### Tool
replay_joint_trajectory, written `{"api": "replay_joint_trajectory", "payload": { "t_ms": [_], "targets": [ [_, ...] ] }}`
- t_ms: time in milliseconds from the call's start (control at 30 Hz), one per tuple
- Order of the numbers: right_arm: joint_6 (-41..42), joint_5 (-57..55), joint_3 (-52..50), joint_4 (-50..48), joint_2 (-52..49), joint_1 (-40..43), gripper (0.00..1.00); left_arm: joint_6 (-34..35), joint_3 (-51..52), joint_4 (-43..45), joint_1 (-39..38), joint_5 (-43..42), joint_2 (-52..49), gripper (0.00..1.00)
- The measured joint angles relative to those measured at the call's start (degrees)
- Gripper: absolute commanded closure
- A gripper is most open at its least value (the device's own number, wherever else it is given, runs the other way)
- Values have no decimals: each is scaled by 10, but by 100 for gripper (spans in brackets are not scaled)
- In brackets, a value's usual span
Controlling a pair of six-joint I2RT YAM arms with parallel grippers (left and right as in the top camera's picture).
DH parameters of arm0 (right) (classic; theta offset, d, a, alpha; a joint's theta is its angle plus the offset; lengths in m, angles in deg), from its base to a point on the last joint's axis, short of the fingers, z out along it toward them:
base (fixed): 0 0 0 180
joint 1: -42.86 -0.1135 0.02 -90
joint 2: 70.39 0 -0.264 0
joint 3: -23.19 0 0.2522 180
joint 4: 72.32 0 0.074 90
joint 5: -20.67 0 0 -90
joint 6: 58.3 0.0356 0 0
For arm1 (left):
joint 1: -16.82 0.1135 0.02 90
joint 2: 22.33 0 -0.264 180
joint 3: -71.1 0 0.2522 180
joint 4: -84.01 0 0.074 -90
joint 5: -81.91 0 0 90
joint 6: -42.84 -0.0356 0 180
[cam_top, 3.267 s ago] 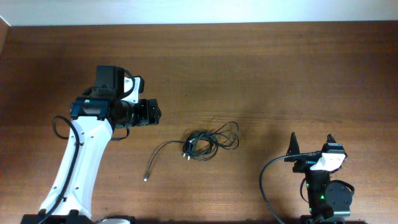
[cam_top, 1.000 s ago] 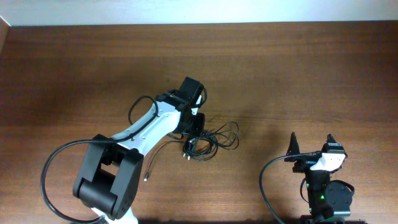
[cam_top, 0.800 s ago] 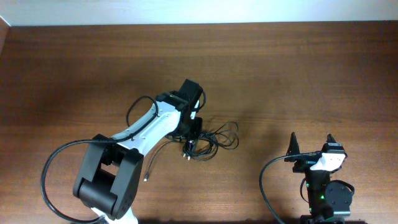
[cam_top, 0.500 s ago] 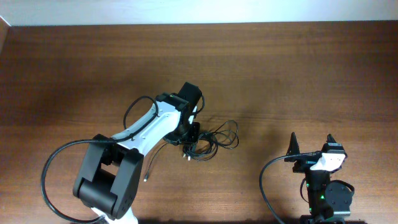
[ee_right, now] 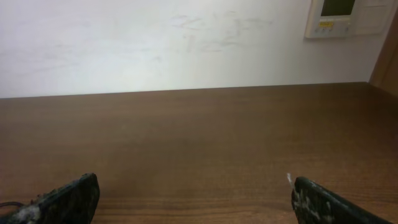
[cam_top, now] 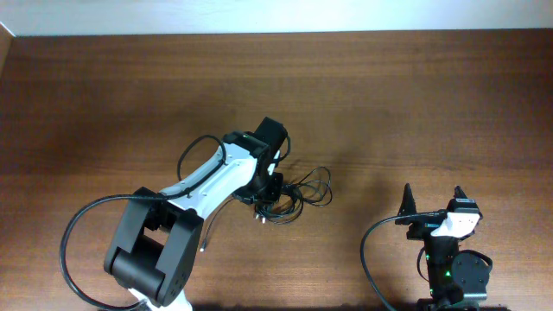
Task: Untangle cables
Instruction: 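Lower the left gripper onto the cable bundle and close on cables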
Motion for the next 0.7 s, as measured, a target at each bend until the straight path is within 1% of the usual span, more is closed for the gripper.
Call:
{"api": "replay_joint_trajectory", "payload": {
  "t_ms": [300,467,700],
  "targets": [
    [0,0,0,0,0,0,2,0,0,12,0,0,0,65],
    [0,0,0,0,0,0,2,0,0,16,0,0,0,66],
    [0,0,0,0,0,0,2,0,0,42,0,2,0,65]
  ]
}}
